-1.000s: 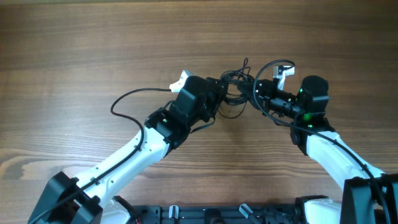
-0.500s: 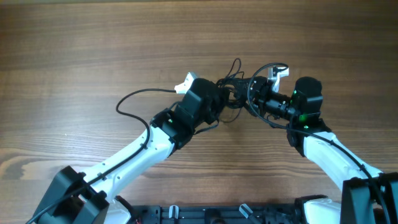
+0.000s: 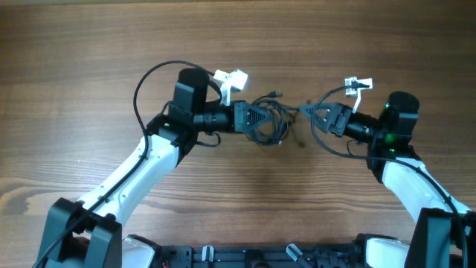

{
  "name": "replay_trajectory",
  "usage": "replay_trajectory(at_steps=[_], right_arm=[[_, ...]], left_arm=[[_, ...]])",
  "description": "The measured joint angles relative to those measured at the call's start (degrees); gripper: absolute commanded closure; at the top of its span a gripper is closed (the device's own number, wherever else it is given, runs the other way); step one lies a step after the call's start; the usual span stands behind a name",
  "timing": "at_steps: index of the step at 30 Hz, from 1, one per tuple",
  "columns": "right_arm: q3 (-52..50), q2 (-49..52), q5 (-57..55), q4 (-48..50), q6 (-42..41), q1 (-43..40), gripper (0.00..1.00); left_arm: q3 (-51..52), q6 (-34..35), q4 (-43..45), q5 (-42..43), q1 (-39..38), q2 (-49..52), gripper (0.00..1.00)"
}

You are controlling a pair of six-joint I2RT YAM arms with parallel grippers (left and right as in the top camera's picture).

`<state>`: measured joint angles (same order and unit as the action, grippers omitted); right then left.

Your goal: Untangle cables

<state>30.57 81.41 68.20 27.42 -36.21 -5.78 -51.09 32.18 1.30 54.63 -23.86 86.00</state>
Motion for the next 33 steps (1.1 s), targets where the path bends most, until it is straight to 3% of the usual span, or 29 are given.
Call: replay_trajectory(at_steps=[5, 14, 19, 23, 27, 31, 33], right_arm=[[0.0, 0.0, 3.5, 1.8, 4.2, 1.1, 0.00], [0.0, 0.0, 9.8, 9.5, 7.6, 1.6, 0.01], [0.0, 0.0, 11.9, 9.3, 8.0, 2.3, 0.04], [0.0, 0.0, 12.3, 8.5, 8.0, 3.7, 0.00], [0.2, 0.0, 5.1, -1.7, 7.1, 3.8, 0.00], [0.2, 0.0, -7.5, -14.1, 1.9, 3.8, 0.00], [0.2, 0.0, -10.5, -15.0, 0.3, 3.8, 0.00]], left_arm=[[0.0, -5.0, -1.5, 4.9, -0.5, 0.0, 0.96], [0.0, -12.8, -15.2, 6.8, -0.9, 0.0, 0.96], [0.0, -14.8, -15.3, 6.8, -0.9, 0.0, 0.96], [0.0, -15.2, -15.4, 5.4, -0.9, 0.0, 0.96], [0.0, -11.2, -15.9, -4.6, -0.2, 0.0, 0.96], [0.0, -1.8, -15.8, -16.6, 3.6, 0.0, 0.96], [0.0, 1.9, -15.8, -20.0, 5.6, 0.0, 0.96]])
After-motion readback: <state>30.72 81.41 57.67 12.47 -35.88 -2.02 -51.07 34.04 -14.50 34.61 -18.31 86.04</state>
